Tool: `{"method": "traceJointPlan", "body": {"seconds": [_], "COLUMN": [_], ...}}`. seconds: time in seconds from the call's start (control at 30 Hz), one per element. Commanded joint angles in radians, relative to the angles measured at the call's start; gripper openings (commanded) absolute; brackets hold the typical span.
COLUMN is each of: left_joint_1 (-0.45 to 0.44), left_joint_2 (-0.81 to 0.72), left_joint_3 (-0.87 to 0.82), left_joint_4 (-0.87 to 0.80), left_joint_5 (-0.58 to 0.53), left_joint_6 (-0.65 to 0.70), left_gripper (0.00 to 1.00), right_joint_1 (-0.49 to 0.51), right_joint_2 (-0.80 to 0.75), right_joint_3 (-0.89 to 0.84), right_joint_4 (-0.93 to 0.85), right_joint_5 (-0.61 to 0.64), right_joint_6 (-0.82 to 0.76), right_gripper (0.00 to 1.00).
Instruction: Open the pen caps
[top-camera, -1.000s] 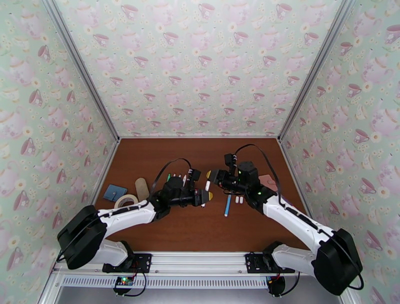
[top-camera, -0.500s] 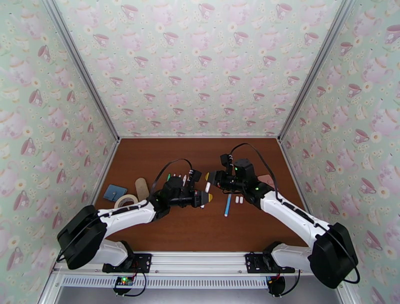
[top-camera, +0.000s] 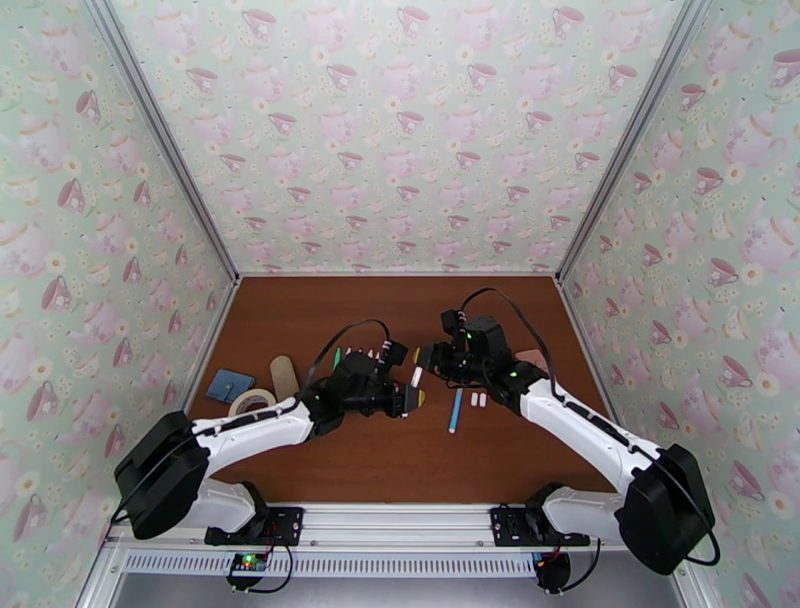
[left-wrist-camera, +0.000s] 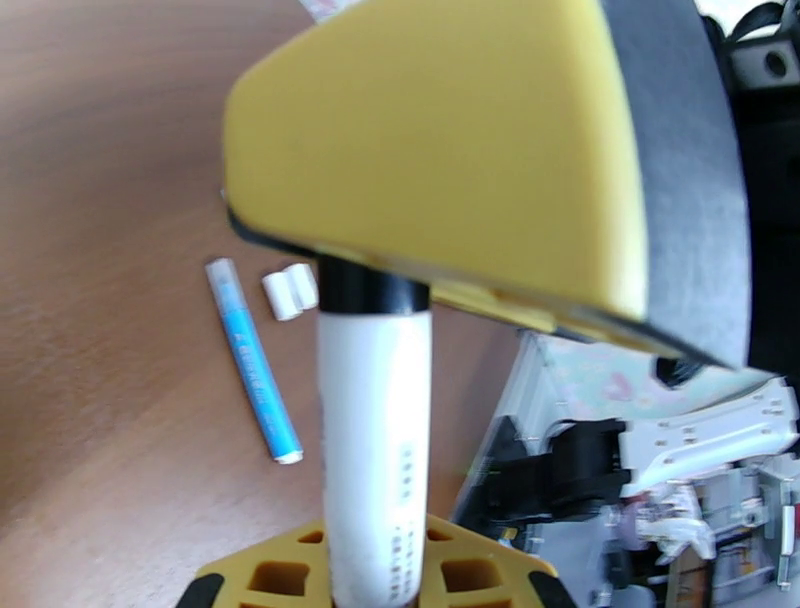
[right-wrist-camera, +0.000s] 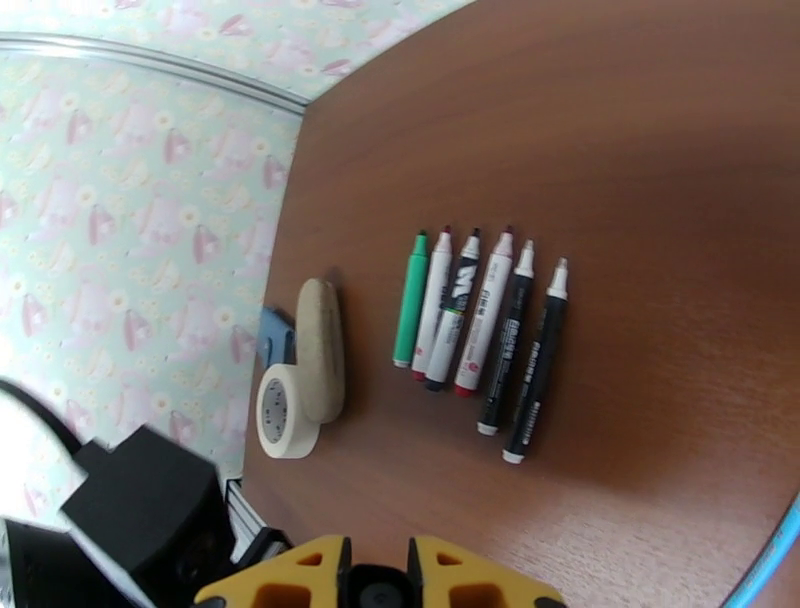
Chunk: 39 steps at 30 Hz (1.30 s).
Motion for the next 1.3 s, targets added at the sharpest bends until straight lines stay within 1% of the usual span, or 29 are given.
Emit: {"method": "traceJointPlan", "body": {"seconds": [0.0,0.03,0.1,0.17,0.23,0.3,0.4,0.5,0.57,0.67,0.73,0.8,0.87,1.0,1.1,1.27], "left_joint_1": [-0.055,-0.067,-0.077,-0.076,-0.059,-0.026,0.024,0.04,0.04,0.042,0.041,0.042,0.04,0.023,0.017,0.015], "left_joint_2": [-0.023,-0.02,-0.018,-0.025,-0.033,-0.041,-0.042,-0.023,-0.003,0.03,0.04,0.045,0.034,-0.017,-0.051,-0.113], "left_joint_3": [0.027,0.04,0.046,0.032,0.004,-0.043,-0.1,-0.109,-0.104,-0.106,-0.106,-0.105,-0.098,-0.06,-0.057,-0.064], "left_joint_4": [-0.249,-0.281,-0.307,-0.284,-0.202,-0.061,0.148,0.262,0.31,0.382,0.369,0.325,0.253,0.059,0.019,-0.008], "left_joint_5": [-0.159,-0.19,-0.211,-0.17,-0.048,0.116,0.299,0.423,0.483,0.534,0.528,0.499,0.438,0.256,0.174,0.1], "left_joint_6": [0.125,0.14,0.151,0.146,0.116,0.047,-0.07,-0.141,-0.178,-0.22,-0.209,-0.18,-0.14,-0.036,-0.012,-0.003], "left_gripper": [0.05,0.04,0.04,0.03,0.03,0.03,0.03,0.04,0.05,0.05,0.05,0.05,0.05,0.07,0.09,0.1], "right_joint_1": [-0.034,-0.038,-0.047,-0.06,-0.079,-0.101,-0.131,-0.15,-0.157,-0.169,-0.178,-0.187,-0.187,-0.187,-0.188,-0.192], "right_joint_2": [-0.042,-0.048,-0.059,-0.073,-0.088,-0.099,-0.117,-0.121,-0.123,-0.127,-0.136,-0.146,-0.152,-0.15,-0.158,-0.156], "right_joint_3": [0.059,0.061,0.064,0.056,0.031,0.006,-0.021,-0.038,-0.055,-0.073,-0.077,-0.06,-0.021,0.053,0.066,0.054], "right_joint_4": [-0.036,-0.049,-0.066,-0.062,0.013,0.076,0.139,0.205,0.257,0.319,0.334,0.289,0.174,-0.095,-0.228,-0.465], "right_joint_5": [0.131,0.145,0.169,0.165,0.105,0.038,-0.028,-0.102,-0.138,-0.174,-0.176,-0.155,-0.098,0.049,0.113,0.244], "right_joint_6": [0.038,0.041,0.047,0.051,0.04,0.035,0.023,0.011,0.014,0.032,0.036,0.02,-0.022,-0.116,-0.195,-0.293], "right_gripper": [0.0,0.0,0.0,0.0,0.0,0.0,0.0,0.0,0.0,0.0,0.0,0.0,0.0,0.0,0.0,0.0]}}
